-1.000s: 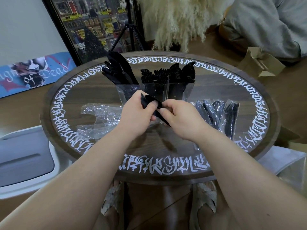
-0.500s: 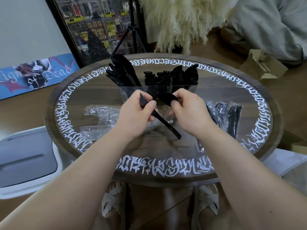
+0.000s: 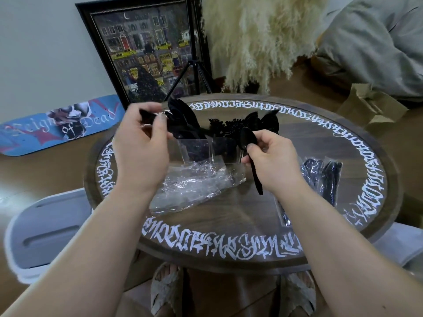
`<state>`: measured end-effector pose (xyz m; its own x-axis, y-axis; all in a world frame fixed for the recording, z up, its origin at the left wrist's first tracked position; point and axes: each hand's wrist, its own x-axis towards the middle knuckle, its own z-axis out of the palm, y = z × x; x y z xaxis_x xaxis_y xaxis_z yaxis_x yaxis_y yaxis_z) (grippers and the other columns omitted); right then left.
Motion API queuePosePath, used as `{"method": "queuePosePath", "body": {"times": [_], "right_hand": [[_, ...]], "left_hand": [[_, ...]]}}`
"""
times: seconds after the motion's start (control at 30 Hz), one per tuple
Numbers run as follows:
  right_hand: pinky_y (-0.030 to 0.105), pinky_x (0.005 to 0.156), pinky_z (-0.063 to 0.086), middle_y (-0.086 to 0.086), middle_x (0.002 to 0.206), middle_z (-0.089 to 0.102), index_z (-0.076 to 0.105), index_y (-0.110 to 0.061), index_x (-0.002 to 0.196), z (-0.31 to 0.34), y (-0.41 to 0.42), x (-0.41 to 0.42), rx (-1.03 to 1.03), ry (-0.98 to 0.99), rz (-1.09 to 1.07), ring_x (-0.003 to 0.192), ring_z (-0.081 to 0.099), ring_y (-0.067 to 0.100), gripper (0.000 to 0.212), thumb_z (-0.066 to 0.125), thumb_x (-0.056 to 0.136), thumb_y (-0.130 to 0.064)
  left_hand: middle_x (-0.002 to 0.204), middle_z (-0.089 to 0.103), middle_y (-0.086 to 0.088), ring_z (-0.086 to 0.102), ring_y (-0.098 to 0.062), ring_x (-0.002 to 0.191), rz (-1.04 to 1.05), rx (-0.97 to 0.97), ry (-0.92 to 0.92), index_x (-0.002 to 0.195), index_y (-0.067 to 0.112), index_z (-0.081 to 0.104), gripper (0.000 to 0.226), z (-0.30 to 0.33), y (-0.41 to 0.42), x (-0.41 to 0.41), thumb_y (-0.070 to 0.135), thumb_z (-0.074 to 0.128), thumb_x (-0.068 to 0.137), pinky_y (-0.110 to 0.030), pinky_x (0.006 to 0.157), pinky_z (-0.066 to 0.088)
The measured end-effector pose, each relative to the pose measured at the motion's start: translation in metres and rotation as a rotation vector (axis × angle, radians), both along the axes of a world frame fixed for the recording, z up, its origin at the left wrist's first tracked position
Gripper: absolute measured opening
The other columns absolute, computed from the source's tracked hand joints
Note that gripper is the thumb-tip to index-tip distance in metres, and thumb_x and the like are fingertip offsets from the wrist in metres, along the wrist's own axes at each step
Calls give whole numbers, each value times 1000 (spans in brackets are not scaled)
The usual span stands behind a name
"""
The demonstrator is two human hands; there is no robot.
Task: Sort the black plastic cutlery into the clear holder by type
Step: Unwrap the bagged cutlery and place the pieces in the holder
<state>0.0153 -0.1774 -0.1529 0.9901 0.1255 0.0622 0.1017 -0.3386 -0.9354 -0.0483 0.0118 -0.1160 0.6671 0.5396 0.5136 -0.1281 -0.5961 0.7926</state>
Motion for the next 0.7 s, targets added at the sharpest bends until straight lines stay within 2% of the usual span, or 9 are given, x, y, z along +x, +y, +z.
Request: {"method": "queuePosePath", "body": {"times": [0.07,0.17,0.3,0.37,0.47,0.5,0.57,0.63,0.7], "right_hand": [[45,73,59,-10,63,66,63,-36,79,0,3,-2,1,20,15,70,69,11,33,52,93,-8],[47,72,58,-12,61,66,63,-37,79,1,6,-3,5,32,32,74,69,17,33,52,93,-10],[48,72,58,-9,62,65,63,-37,80,1,5,-4,5,34,23,73,69,16,33,51,93,-9],[46,73,58,-7,65,66,64,-36,80,1,5,-4,8,33,23,73,69,14,32,51,93,-9],[42,74,57,-5,70,68,66,-31,81,0,4,-3,-7,14,18,75,67,19,26,54,91,-11],[42,74,55,-4,73,69,67,-30,81,0,4,-2,-8,11,13,76,66,23,23,56,91,-12],[38,73,52,-1,78,70,69,-28,82,-1,3,0,11,25,5,76,64,23,20,57,90,-13],[29,72,50,-1,82,71,69,-27,86,0,1,1,51,47,3,77,63,16,20,58,89,-10],[20,70,48,0,85,72,69,-24,92,2,1,1,119,67,5,79,63,12,21,58,89,-7]], "left_hand": [[81,59,17,65,0,66,35,25,-42,102,23,58,9,7,8,3,21,53,95,-29,73,54],[78,59,18,67,-4,69,58,88,-45,103,22,58,11,18,13,7,22,51,94,-34,76,56],[86,62,13,68,-17,79,36,218,36,107,22,61,19,27,15,19,25,50,92,-43,77,55],[87,61,10,66,-18,80,25,276,95,107,20,61,18,25,14,27,22,50,93,-42,79,53],[93,65,4,63,-20,89,18,337,230,111,18,62,22,16,9,37,22,46,97,-31,77,44],[98,65,1,60,-22,95,24,368,293,114,18,63,27,13,8,41,23,42,98,-30,76,39],[116,64,-5,52,-29,110,33,524,416,124,18,61,36,3,6,48,26,34,101,-34,87,36],[132,54,-4,39,-32,122,44,688,512,133,19,54,40,-7,4,51,30,31,102,-41,98,32],[144,40,0,26,-30,131,51,756,578,139,20,44,42,-15,2,53,34,32,101,-47,102,28]]}}
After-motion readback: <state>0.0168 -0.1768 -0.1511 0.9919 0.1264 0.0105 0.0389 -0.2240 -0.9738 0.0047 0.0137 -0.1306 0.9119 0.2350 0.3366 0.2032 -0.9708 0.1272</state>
